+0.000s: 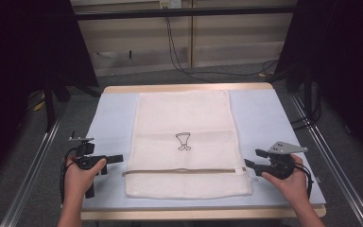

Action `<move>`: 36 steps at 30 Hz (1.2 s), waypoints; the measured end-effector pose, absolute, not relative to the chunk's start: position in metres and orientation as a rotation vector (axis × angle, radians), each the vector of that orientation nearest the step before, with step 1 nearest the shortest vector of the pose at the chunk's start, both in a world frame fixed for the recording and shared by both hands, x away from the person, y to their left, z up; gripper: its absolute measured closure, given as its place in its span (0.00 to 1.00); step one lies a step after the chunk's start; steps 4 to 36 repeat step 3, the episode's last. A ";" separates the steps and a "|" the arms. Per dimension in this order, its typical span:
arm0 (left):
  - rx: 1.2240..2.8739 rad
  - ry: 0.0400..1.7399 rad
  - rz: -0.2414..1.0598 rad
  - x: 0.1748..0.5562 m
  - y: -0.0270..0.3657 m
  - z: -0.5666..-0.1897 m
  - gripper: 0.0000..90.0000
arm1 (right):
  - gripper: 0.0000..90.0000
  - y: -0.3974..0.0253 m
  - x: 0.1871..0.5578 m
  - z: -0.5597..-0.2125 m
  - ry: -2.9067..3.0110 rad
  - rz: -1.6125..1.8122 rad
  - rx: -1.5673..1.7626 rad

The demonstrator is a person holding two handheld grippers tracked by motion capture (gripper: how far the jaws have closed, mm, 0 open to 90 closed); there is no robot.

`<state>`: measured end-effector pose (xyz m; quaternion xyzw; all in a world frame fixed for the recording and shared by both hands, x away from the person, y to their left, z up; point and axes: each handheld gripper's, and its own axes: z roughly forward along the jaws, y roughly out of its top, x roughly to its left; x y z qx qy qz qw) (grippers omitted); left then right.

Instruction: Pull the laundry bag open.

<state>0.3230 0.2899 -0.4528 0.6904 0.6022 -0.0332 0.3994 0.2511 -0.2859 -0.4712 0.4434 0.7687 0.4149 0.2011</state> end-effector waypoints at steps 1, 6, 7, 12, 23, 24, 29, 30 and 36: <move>1.752 1.514 -0.041 0.324 0.289 -0.454 0.56 | 0.37 -0.288 0.252 -0.472 2.141 1.151 1.253; 1.756 1.512 -0.009 0.325 0.288 -0.455 0.54 | 0.34 -0.292 0.255 -0.474 2.134 1.130 1.266; 1.756 1.512 -0.009 0.325 0.288 -0.455 0.54 | 0.34 -0.292 0.255 -0.474 2.134 1.130 1.266; 1.756 1.512 -0.009 0.325 0.288 -0.455 0.54 | 0.34 -0.292 0.255 -0.474 2.134 1.130 1.266; 1.756 1.512 -0.009 0.325 0.288 -0.455 0.54 | 0.34 -0.292 0.255 -0.474 2.134 1.130 1.266; 1.756 1.512 -0.009 0.325 0.288 -0.455 0.54 | 0.34 -0.292 0.255 -0.474 2.134 1.130 1.266; 1.756 1.512 -0.009 0.325 0.288 -0.455 0.54 | 0.34 -0.292 0.255 -0.474 2.134 1.130 1.266; 1.756 1.512 -0.009 0.325 0.288 -0.455 0.54 | 0.34 -0.292 0.255 -0.474 2.134 1.130 1.266; 1.756 1.512 -0.009 0.325 0.288 -0.455 0.54 | 0.34 -0.292 0.255 -0.474 2.134 1.130 1.266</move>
